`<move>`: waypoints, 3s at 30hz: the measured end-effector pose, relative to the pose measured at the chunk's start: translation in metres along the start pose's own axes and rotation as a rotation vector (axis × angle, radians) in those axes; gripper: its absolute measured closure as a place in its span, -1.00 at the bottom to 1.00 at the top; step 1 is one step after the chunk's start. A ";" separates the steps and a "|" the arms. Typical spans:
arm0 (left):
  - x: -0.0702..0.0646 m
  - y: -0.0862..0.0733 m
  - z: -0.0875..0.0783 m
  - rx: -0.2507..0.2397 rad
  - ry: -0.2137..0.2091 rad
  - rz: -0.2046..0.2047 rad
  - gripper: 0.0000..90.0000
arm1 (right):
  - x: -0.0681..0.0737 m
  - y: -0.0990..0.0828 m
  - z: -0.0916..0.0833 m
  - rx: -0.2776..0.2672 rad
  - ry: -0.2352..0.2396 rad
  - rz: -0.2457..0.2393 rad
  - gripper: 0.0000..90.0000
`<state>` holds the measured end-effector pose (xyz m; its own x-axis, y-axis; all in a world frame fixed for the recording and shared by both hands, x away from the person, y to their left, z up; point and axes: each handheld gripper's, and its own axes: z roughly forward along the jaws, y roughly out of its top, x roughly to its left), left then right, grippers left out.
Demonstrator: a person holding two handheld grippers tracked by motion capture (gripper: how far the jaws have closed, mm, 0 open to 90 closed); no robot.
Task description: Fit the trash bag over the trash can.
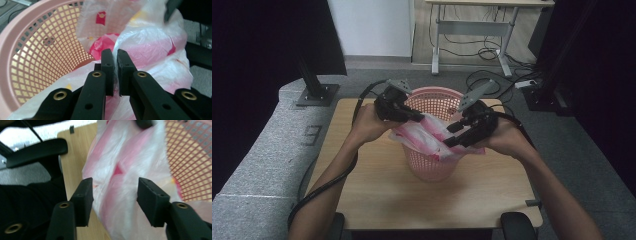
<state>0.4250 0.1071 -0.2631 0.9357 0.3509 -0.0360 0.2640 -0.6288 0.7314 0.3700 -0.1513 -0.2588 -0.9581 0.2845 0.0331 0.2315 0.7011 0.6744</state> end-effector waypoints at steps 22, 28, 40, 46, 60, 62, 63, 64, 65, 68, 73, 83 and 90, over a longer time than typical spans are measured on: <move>0.035 -0.005 -0.020 -0.053 0.192 -0.082 0.97 | -0.058 0.007 0.007 -0.007 -0.286 0.130 0.04; 0.052 -0.002 -0.018 -0.039 0.248 -0.112 0.97 | -0.046 -0.002 0.006 0.045 -0.264 0.095 0.13; 0.071 -0.001 -0.012 0.009 0.342 -0.123 0.97 | -0.089 -0.009 -0.009 0.004 -0.502 0.197 0.51; 0.090 -0.011 -0.001 0.050 0.363 -0.174 0.94 | -0.108 -0.013 -0.002 0.011 -0.501 0.235 0.13; 0.080 -0.019 -0.027 -0.038 0.178 -0.117 0.09 | -0.108 -0.019 -0.017 0.026 -0.462 0.247 0.72; 0.079 -0.019 -0.031 -0.045 0.165 -0.111 0.05 | -0.111 -0.018 -0.014 0.025 -0.465 0.250 0.72; 0.078 -0.020 -0.034 -0.045 0.154 -0.105 0.02 | -0.112 -0.018 -0.013 0.026 -0.472 0.253 0.72; 0.077 -0.020 -0.035 -0.045 0.152 -0.103 -0.02 | -0.113 -0.018 -0.012 0.033 -0.475 0.257 0.72; 0.077 -0.021 -0.036 -0.044 0.146 -0.096 -0.04 | -0.114 -0.018 -0.011 0.034 -0.477 0.257 0.72; 0.075 -0.027 -0.042 -0.055 0.117 -0.087 -0.12 | -0.117 -0.019 -0.009 0.049 -0.487 0.264 0.69; 0.072 -0.035 -0.046 -0.036 0.129 -0.066 -0.15 | -0.117 -0.018 -0.011 0.037 -0.472 0.264 0.34; 0.075 -0.023 -0.030 0.042 0.258 -0.078 0.91 | -0.115 -0.013 -0.011 0.084 -0.414 0.235 0.77; 0.093 -0.018 0.005 0.112 0.363 -0.107 0.96 | -0.138 -0.014 0.000 0.047 -0.472 0.268 0.79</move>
<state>0.5082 0.1472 -0.2826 0.7629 0.6288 0.1500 0.3983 -0.6400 0.6571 0.4990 -0.2006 -0.2732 -0.6872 0.7122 -0.1430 0.4748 0.5893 0.6536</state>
